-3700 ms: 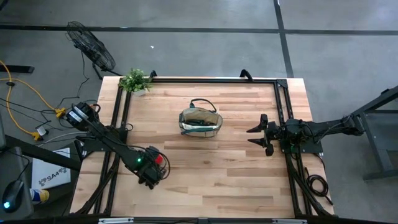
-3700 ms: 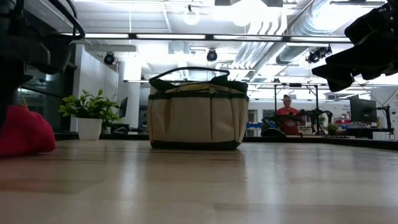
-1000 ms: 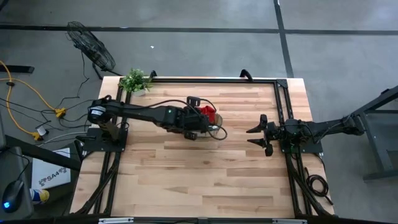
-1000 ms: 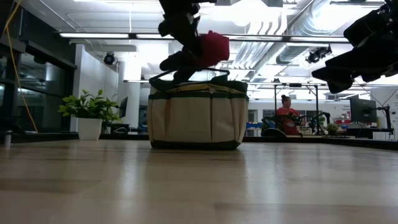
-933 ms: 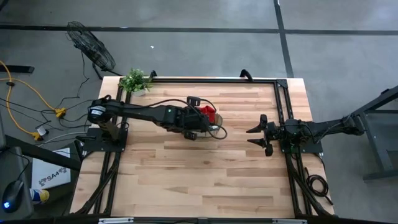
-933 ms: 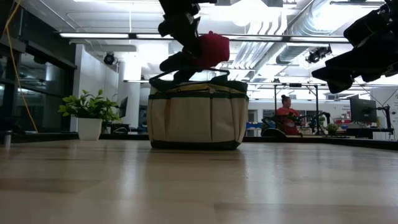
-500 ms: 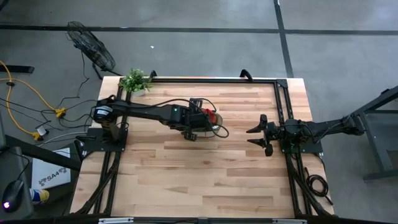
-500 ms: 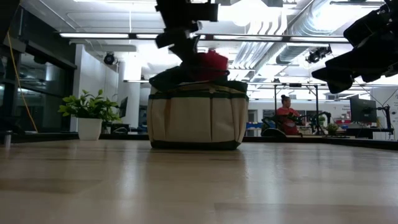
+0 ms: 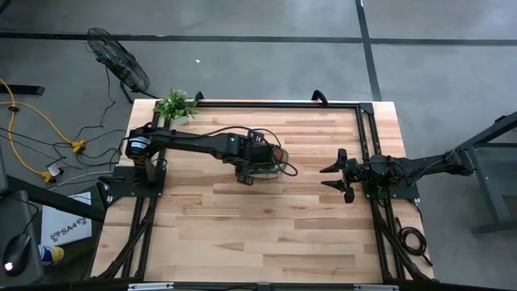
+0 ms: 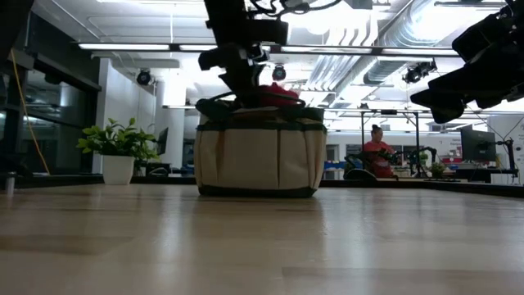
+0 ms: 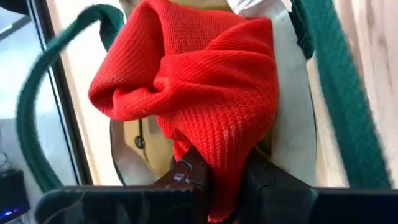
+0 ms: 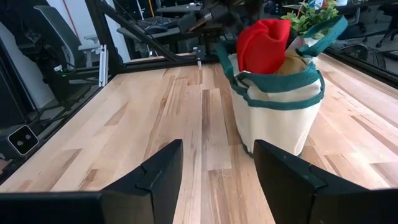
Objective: Pick & Place Garden tools in Gardening bag
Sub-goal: Put the red gloves into the gardening bag
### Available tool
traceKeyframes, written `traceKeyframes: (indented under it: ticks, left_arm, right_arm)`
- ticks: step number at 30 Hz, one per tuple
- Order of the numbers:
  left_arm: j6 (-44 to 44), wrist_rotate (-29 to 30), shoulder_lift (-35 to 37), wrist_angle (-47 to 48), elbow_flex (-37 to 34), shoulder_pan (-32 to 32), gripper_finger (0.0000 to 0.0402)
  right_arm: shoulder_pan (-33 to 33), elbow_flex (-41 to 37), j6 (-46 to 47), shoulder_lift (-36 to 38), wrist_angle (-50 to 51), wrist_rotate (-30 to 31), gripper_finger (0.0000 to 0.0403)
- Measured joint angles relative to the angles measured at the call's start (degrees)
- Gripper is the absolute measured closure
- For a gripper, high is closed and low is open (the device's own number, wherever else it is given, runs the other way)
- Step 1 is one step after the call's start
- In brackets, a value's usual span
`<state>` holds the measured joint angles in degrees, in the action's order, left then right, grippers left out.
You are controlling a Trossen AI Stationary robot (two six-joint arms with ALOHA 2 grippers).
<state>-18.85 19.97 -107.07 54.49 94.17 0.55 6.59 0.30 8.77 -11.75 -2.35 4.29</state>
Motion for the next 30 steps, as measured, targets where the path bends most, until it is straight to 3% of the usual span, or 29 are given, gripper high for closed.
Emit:
traceKeyframes:
  ticks: [16, 26, 30]
  left_arm:
    - [-0.39, 1.33, -0.52, -0.42, -0.02, -0.91, 0.0311]
    - [-0.42, 6.97, -0.52, -0.29, -0.04, -0.76, 0.0194]
    - [-0.39, 7.82, -0.2, -0.38, -0.09, -0.51, 0.0179]
  right_arm:
    - [0.0, 0.0, 0.0, 0.0, 0.0, 0.0, 0.0214]
    - [0.0, 0.0, 0.01, 0.0, 0.0, 0.0, 0.0214]
    - [0.0, 0.0, 0.0, 0.0, 0.0, 0.0, 0.0214]
